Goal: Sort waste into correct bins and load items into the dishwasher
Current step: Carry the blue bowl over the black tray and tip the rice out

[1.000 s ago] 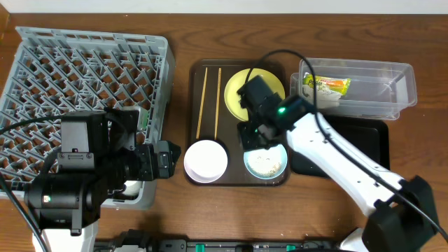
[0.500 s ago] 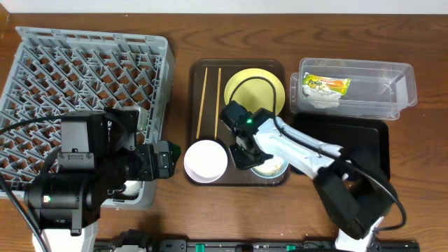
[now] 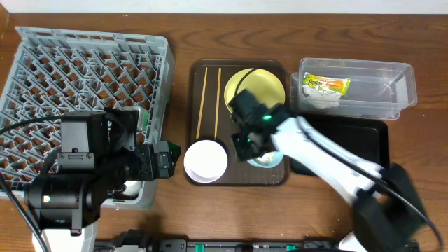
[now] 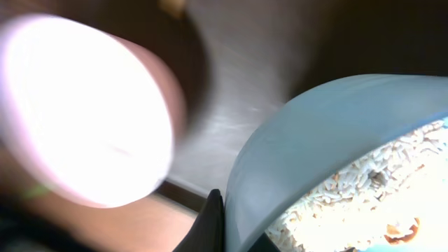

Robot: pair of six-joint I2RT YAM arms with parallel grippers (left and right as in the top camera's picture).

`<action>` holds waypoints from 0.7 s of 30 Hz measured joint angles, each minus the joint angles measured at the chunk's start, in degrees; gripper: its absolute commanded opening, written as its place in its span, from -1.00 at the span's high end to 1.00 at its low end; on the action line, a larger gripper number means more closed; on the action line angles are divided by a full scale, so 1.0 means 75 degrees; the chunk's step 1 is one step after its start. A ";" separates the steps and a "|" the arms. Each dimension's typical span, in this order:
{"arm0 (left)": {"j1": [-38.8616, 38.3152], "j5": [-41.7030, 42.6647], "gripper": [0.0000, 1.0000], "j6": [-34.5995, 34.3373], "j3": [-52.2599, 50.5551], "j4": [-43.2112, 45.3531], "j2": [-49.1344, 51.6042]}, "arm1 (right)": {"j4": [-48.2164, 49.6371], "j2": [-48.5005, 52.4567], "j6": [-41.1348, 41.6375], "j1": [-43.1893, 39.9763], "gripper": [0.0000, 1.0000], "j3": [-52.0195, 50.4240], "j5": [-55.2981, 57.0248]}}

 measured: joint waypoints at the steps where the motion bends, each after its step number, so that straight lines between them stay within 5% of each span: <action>1: 0.0000 0.0000 -0.97 0.0000 0.0000 0.0000 0.0000 | 0.0041 -0.0245 0.0003 -0.0117 0.98 0.0000 -0.0198; 11: 0.0000 0.0003 -0.97 0.0000 0.0000 -0.0003 0.0000 | -0.0425 -0.1559 -0.0906 -0.2847 0.97 -0.0128 -0.2632; 21: 0.0000 0.0023 -0.97 0.0000 0.0000 0.0000 0.0000 | 0.0670 -0.1553 -0.2760 -0.6423 0.98 -0.2355 -0.6079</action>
